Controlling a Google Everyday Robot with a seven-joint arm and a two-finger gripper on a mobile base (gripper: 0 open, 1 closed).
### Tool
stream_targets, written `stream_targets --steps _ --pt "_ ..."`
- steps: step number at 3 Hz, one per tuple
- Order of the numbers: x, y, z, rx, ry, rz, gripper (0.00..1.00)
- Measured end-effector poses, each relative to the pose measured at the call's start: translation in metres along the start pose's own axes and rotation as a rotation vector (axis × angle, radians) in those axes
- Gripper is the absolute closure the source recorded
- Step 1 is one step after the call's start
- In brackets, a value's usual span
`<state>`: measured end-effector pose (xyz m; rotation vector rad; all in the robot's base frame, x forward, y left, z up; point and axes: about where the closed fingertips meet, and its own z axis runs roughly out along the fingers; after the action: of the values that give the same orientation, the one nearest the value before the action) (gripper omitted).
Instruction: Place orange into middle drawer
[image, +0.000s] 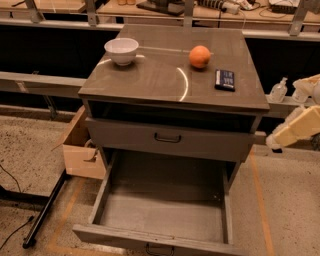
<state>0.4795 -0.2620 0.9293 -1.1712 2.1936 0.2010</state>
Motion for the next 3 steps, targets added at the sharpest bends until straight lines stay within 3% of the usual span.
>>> stream_targets --steps 1,2,3 --pt "-0.014 -0.047 0.006 0.085 -0.244 0.062 0.0" --pt "-0.038 -0.098 -0.002 0.236 -0.369 0.087 0.0" --pt "-0.053 -0.125 -0.002 0.33 -0.405 0.098 0.0"
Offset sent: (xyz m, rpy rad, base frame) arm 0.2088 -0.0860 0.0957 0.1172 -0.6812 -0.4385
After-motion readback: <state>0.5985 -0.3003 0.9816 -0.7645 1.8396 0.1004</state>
